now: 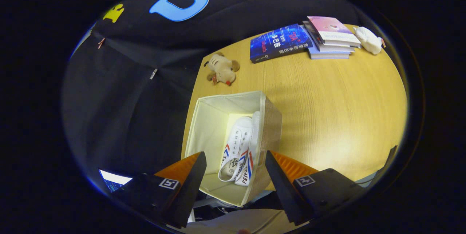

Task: Open the storage box then place both shoes into the box .Put the left shoe in first, then the right shoe, with the right side of both shoes facing outward in a uniform manner.

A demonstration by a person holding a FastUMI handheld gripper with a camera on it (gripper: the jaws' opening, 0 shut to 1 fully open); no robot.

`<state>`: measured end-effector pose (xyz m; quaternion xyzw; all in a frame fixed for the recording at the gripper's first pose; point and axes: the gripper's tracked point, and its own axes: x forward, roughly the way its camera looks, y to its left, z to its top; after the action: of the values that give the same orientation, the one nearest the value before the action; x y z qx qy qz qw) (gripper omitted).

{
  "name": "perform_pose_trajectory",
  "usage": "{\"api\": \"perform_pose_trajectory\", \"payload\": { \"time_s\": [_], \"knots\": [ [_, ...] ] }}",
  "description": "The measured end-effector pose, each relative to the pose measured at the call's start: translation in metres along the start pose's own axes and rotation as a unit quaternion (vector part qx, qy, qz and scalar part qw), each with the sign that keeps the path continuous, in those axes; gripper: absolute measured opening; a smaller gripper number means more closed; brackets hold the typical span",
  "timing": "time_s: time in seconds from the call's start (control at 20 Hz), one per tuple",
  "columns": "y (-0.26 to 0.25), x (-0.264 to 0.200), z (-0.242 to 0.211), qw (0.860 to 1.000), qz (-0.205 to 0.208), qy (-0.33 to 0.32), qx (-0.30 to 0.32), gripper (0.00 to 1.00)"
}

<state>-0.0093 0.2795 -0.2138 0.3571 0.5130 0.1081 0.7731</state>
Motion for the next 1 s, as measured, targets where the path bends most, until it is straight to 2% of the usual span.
{"api": "perform_pose_trajectory", "payload": {
  "time_s": [0.3, 0.5, 0.7, 0.8, 1.0],
  "knots": [
    [-0.041, -0.043, 0.042, 0.992, -0.041, -0.108, -0.049, 0.99],
    [-0.088, -0.078, 0.068, 0.977, -0.099, -0.158, -0.1, 0.99],
    [-0.121, -0.115, 0.096, 0.962, -0.121, -0.208, -0.127, 0.99],
    [-0.136, -0.14, 0.113, 0.951, -0.13, -0.238, -0.147, 0.99],
    [-0.16, -0.192, 0.142, 0.919, -0.149, -0.301, -0.205, 0.99]
  ]
}}
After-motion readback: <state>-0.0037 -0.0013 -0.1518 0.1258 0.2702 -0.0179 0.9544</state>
